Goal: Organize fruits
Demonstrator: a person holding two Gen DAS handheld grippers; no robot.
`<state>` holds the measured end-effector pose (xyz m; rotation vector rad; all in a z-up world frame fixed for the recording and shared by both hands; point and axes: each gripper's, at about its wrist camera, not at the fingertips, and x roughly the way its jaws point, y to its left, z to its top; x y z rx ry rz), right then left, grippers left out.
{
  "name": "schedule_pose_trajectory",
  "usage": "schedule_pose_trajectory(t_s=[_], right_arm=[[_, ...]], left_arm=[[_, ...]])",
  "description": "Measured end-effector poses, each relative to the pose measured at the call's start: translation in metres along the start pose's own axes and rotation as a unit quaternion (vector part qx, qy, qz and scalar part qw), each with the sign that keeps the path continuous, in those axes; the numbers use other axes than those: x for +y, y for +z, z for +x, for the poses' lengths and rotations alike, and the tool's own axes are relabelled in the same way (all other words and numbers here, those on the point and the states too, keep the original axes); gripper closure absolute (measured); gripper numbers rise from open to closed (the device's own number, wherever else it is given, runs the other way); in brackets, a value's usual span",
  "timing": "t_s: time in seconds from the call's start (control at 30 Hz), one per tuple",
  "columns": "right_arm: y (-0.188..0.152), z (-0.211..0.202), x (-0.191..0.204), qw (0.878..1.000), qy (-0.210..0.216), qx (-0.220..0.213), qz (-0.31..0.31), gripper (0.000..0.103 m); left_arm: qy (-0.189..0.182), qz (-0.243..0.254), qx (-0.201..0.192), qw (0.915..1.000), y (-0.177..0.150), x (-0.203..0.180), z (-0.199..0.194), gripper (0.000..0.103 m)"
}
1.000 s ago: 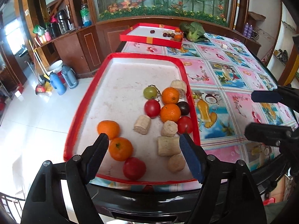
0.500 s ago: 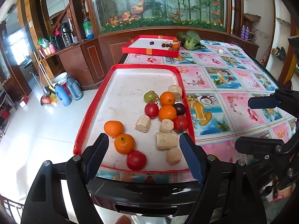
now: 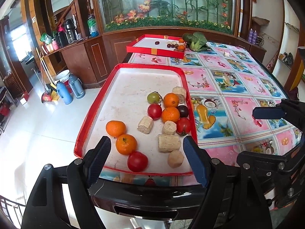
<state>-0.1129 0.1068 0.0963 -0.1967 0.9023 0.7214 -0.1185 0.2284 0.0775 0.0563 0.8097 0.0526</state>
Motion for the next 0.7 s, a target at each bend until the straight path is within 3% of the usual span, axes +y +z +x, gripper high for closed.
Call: schedule_pose_trajectory(t_s=[0.7], right_arm=[[0.0000, 0.0045, 0.0036, 1.000, 0.008, 0.005, -0.004, 0.010]], left_arm=[[-0.009, -0.002, 0.005, 0.9999, -0.0006, 0.0031, -0.0015, 0.025]])
